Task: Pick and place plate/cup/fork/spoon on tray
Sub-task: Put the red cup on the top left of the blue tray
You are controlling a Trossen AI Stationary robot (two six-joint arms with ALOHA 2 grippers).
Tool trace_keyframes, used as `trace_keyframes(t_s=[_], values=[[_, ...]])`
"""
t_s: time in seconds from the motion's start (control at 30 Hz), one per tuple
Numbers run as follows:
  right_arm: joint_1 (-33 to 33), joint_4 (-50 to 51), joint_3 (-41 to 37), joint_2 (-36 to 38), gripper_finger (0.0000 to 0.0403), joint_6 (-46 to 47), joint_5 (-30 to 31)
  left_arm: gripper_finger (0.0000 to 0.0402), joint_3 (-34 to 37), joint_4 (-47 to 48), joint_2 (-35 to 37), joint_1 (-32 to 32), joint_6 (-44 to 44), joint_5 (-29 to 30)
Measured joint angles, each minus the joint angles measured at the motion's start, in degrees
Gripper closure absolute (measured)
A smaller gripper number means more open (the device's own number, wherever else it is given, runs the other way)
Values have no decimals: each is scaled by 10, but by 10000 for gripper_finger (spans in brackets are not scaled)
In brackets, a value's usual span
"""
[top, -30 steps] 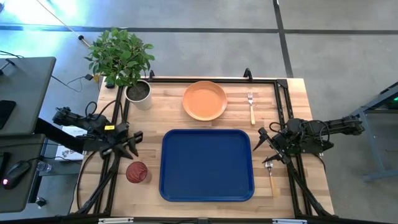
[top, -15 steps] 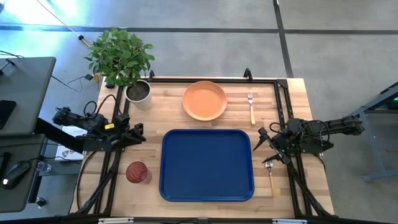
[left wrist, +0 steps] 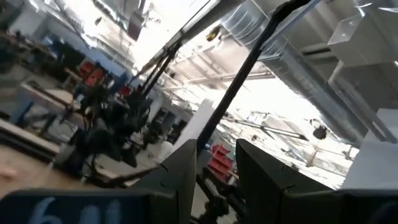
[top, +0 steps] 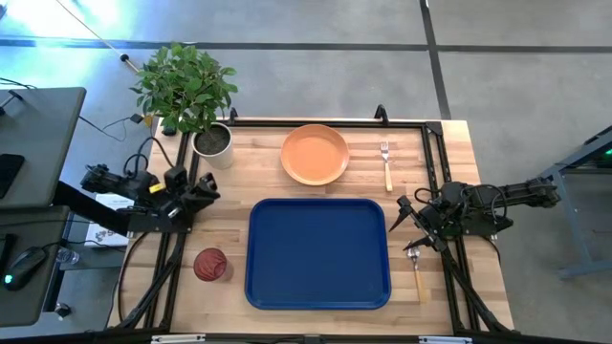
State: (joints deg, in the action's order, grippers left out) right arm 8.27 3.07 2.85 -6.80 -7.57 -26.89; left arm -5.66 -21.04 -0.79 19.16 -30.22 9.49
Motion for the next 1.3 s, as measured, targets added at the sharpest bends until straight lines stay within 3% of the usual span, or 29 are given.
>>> trace_keyframes(t_s=[0.27, 0.6, 0.73, 0.87, 1.0, 1.3], values=[[0, 0, 0, 0, 109, 0, -1, 298, -58, 26, -27, 0, 39, 3], [0, 0, 0, 0, 109, 0, -1, 263, -190, 73, -135, 0, 124, 16], [0, 0, 0, 0, 109, 0, -1, 257, -266, 163, -186, 0, 131, 33], [0, 0, 0, 0, 109, 0, -1, 257, -346, 336, -227, 0, 143, 40], [0, 0, 0, 0, 109, 0, -1, 257, -415, 485, -262, 0, 83, 57], [0, 0, 0, 0, 109, 0, 0, 257, -535, 643, -336, 0, 38, 24]])
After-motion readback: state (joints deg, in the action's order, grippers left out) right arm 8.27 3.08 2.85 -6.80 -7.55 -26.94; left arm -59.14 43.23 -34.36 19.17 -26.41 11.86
